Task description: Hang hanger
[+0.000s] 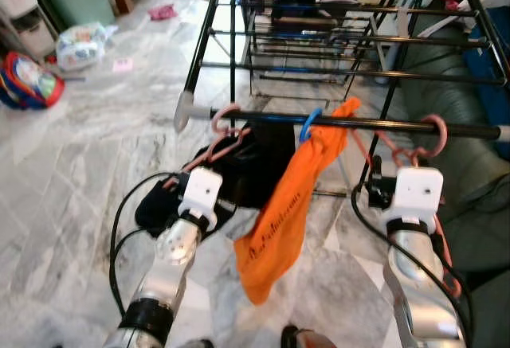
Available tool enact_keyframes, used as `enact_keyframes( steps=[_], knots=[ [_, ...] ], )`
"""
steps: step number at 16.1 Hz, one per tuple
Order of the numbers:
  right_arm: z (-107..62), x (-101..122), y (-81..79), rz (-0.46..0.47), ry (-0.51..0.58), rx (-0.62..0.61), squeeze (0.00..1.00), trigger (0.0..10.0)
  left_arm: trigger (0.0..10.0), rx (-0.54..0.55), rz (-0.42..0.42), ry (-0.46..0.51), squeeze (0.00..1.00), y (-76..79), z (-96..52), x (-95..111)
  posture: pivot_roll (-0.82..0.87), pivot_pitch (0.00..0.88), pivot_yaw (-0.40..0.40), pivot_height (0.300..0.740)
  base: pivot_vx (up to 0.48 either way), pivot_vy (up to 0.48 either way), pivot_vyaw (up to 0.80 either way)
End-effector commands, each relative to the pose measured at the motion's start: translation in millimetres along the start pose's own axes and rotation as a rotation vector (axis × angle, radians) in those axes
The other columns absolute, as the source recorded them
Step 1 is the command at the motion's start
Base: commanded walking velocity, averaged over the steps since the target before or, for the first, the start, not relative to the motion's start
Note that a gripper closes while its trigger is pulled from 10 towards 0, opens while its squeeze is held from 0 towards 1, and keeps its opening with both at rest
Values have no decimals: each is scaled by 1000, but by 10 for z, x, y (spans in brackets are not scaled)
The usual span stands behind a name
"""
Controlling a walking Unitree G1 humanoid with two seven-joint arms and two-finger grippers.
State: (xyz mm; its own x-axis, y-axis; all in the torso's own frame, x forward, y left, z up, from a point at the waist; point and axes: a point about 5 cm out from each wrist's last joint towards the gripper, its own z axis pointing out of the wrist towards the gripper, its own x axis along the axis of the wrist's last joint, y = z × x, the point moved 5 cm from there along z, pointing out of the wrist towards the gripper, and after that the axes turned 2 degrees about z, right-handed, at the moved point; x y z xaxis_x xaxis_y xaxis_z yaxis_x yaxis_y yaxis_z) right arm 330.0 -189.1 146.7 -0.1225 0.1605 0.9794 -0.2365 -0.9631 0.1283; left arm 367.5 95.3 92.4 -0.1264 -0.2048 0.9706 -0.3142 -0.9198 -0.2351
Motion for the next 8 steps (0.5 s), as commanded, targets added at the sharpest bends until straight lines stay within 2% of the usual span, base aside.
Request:
enact_keyframes(
  steps=[1, 6, 8],
  knots=[
    [-17, -62, -74, -18, -17, 36, 0, 10000, 10000, 35, 1, -50, 0, -92, -49, -123, -49, 139, 9, 740, -296, 0, 0],
    [-18, -113, -127, 23, -32, 35, 0, 10000, 10000, 38, 8, -56, 0, -147, -51, -126, -32, 132, 19, 740, -305, 0, 0],
    [14, -138, -84, 8, -43, 16, 0, 10000, 10000, 45, 9, -55, 0, -156, -29, -116, -35, 133, 21, 740, -306, 0, 0]
  ],
)
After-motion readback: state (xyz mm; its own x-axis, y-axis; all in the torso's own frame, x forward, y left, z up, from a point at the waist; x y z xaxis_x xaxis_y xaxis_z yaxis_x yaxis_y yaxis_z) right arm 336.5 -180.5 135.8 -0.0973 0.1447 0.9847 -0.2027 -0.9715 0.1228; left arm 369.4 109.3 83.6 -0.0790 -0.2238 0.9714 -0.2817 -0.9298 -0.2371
